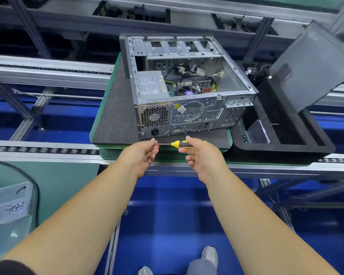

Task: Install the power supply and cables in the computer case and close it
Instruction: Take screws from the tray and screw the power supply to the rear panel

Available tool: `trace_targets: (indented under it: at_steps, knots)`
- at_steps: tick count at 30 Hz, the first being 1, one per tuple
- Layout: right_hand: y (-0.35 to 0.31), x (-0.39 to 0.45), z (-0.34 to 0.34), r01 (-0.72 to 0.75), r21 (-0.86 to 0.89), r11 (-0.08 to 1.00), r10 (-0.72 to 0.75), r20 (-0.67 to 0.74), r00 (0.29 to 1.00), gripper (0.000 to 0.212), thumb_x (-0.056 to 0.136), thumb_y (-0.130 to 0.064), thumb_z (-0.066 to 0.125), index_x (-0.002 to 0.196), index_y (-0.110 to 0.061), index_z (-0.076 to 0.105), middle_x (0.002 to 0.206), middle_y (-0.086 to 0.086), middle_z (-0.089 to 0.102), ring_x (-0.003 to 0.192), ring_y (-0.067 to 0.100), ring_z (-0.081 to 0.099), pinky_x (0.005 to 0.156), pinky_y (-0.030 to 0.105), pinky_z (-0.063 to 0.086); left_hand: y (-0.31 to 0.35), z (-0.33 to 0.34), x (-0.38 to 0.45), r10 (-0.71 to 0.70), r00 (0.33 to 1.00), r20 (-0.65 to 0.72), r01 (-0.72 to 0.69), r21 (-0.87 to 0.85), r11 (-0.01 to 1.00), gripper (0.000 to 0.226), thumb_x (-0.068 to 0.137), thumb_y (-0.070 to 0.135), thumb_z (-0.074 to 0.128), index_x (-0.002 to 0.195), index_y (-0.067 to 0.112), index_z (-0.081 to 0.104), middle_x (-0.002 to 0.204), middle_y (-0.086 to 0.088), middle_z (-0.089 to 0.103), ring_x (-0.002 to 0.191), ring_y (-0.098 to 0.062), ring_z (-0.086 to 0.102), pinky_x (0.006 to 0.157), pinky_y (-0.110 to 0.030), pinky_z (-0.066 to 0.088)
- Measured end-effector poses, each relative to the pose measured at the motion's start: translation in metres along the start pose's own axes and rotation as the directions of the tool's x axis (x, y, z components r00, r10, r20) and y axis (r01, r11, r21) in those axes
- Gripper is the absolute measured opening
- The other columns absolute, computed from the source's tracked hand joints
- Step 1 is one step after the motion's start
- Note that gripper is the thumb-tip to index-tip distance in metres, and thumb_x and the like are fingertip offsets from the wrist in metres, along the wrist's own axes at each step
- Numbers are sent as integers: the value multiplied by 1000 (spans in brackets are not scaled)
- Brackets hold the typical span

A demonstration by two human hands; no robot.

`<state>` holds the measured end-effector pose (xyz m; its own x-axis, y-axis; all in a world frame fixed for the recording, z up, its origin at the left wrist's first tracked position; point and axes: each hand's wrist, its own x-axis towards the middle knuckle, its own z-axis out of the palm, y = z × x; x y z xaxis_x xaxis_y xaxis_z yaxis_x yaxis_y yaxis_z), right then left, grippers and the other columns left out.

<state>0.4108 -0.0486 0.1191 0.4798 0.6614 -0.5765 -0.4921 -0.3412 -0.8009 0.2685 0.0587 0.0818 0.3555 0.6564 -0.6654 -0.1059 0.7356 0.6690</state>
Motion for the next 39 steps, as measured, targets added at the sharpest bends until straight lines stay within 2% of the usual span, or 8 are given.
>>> trace_targets:
  at_steps: [3,8,18,23,27,32,39]
  knots:
    - [-12,3,-11,56,18,998,-56,-31,998,23,90,-31,69,76,-13,67,71,9,72,43,10,49,42,18,39,-4,15,-5,12,1000,7,-12,25,1000,9,91,18,66,92,9,68,66,4,71,58,-3,64,50,-14,50]
    - [-33,12,-47,129,-19,991,-130,-45,991,30,91,-34,67,80,-7,71,67,8,69,45,10,50,45,21,39,-16,45,-9,62,998,24,-63,34,997,6,89,13,68,92,7,68,69,1,72,57,-4,66,51,-15,51]
    - [-87,42,-193,241,-19,970,-242,-115,963,25,92,-31,66,81,-8,69,64,6,68,46,10,51,42,20,40,-61,154,5,83,997,-5,-83,70,994,7,89,10,67,95,6,68,70,0,71,59,-6,66,53,-16,52]
    - [-111,71,-254,247,-16,969,-247,-127,961,26,94,-28,64,82,-5,68,65,6,68,47,10,51,41,19,39,-77,216,20,150,988,18,-152,90,984,6,91,11,63,92,8,68,69,1,70,60,-5,65,54,-16,52]
    - [-122,87,-285,271,-51,961,-275,-107,955,25,95,-28,63,89,-4,64,69,5,72,47,9,50,41,18,39,-85,248,30,193,981,29,-195,91,977,9,93,10,62,91,7,70,70,0,71,61,-7,65,56,-17,53]
    - [-131,108,-312,251,-110,962,-263,-117,958,26,94,-29,64,96,-2,66,75,5,74,46,8,50,42,18,40,-93,276,37,184,983,-5,-183,96,979,9,93,12,61,93,9,70,72,1,71,63,-7,65,57,-17,52]
    - [-141,125,-324,269,-218,938,-291,-76,954,18,93,-32,62,91,-15,61,81,-1,76,52,8,53,54,25,44,-95,291,41,188,981,-42,-183,85,979,12,94,10,58,96,6,70,73,0,72,64,-7,66,57,-17,53]
